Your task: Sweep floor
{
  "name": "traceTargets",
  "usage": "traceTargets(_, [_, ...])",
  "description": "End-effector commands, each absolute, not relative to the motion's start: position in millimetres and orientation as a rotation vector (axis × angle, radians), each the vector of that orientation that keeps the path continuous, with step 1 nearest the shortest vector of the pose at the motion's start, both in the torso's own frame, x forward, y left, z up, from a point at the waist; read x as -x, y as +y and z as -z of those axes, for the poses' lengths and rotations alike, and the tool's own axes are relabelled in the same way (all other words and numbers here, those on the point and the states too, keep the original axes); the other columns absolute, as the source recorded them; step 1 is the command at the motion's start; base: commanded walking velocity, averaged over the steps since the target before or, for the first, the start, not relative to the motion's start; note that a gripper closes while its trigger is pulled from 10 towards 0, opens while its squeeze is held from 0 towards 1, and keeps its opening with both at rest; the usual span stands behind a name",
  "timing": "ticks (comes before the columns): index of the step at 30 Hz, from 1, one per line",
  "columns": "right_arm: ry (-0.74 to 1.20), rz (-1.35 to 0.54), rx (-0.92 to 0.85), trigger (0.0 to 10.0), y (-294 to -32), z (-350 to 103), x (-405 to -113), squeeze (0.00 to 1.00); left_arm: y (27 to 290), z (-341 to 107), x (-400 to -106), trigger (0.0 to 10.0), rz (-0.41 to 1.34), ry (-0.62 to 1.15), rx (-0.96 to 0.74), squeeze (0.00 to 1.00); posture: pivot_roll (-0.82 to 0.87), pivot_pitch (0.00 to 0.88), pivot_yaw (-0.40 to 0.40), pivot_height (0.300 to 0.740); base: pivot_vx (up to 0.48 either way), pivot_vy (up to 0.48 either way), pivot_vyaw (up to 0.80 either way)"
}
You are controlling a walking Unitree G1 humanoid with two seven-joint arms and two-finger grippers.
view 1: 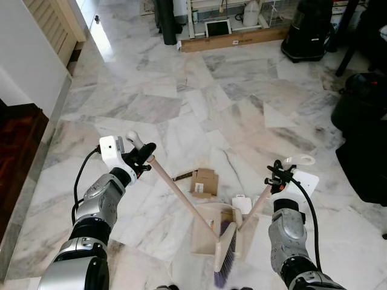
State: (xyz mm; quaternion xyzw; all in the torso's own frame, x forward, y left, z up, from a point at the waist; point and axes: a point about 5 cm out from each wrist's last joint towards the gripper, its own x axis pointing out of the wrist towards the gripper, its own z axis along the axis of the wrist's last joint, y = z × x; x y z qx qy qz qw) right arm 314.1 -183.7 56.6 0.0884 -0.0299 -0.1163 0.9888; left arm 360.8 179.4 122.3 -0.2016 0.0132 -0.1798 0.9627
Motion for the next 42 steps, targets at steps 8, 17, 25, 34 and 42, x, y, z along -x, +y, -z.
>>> traceTargets(8, [-0.133, 0.231, -0.217, 10.0, -191, -66, -314, 0.0, 192, -130, -349, 10.0, 0.356, -0.026, 0.393, 0.0, 0.1, 0.069, 0.1, 0.74, 0.0, 0.0, 0.0])
traceTargets(17, [-0.206, 0.215, -0.211, 10.0, -201, -76, -307, 0.0, 203, -144, -338, 10.0, 0.304, -0.097, 0.323, 0.0, 0.08, 0.046, 0.09, 0.74, 0.0, 0.0, 0.0])
traceTargets(25, [-0.277, 0.169, -0.214, 10.0, -201, -92, -305, 0.0, 211, -151, -325, 10.0, 0.168, -0.176, 0.152, 0.0, 0.06, 0.025, 0.079, 0.74, 0.0, 0.0, 0.0])
traceTargets(34, [-0.313, 0.139, -0.235, 10.0, -195, -108, -307, 0.0, 226, -166, -313, 10.0, -0.048, -0.288, 0.028, 0.0, 0.05, 0.0, 0.073, 0.74, 0.0, 0.0, 0.0])
traceTargets(42, [-0.316, 0.128, -0.241, 10.0, -194, -113, -307, 0.0, 209, -214, -313, 10.0, 0.01, -0.438, -0.019, 0.0, 0.05, 0.0, 0.073, 0.74, 0.0, 0.0, 0.0])
